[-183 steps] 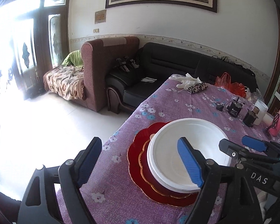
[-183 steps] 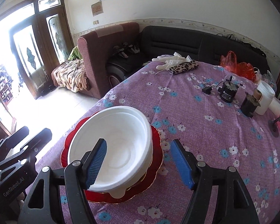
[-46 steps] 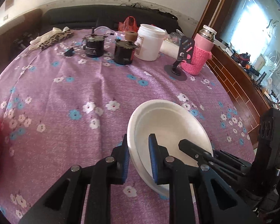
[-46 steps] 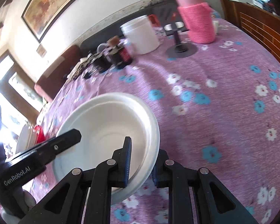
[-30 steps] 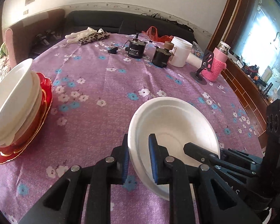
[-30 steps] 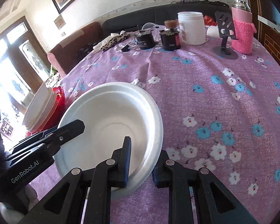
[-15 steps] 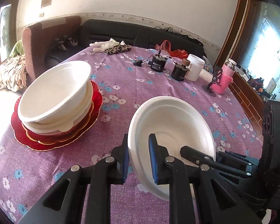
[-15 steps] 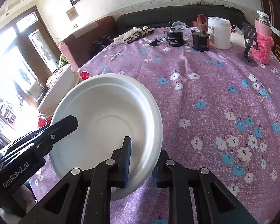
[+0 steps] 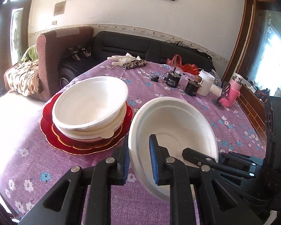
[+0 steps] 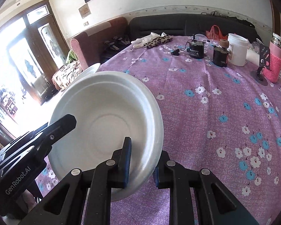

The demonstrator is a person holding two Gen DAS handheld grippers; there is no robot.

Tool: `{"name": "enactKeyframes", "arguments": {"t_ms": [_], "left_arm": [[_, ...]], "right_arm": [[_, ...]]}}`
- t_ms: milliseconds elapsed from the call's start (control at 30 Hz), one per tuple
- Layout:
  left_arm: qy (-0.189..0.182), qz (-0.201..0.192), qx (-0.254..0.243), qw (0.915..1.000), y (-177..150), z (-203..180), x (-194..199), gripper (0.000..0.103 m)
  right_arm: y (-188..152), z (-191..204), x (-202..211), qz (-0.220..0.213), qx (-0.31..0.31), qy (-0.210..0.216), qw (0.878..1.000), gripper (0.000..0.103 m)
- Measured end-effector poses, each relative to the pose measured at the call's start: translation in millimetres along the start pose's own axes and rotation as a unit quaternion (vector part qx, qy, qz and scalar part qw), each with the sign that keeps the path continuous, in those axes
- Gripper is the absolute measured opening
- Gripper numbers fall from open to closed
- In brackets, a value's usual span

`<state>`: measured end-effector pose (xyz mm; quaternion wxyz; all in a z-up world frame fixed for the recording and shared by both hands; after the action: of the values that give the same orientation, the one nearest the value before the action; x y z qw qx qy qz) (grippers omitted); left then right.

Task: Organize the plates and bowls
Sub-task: 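Carry the small white bowl with both grippers and lower it onto the stack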

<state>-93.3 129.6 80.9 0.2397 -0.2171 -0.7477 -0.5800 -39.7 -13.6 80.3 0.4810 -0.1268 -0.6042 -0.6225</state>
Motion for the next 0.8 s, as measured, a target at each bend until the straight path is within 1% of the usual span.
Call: {"name": "enactKeyframes", "arguments": {"t_ms": [433, 800], "left_arm": [[0.0, -0.009, 0.025, 0.9996, 1, 30, 14, 0.019], [0.008, -0.034, 0.042, 0.9985, 6, 51, 34, 0.019]], "right_arm": [[7, 34, -4, -0.004, 0.032, -0.001, 0.999, 0.022], [17, 64, -1, -0.012, 0.059, 0.003, 0.998, 0.022]]}}
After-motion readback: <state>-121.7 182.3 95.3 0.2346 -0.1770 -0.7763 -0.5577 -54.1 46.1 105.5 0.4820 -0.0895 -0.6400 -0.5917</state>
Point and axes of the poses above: each gripper's, at about its wrist camera, not at the fingertips, and x roughly against the way its jaws point, z to its left, y to its top, the point moved 1 cm from there along -x, roughly the way its jaws point, and after that the axes turned 1 degree about -y, right-handed, at the moved point
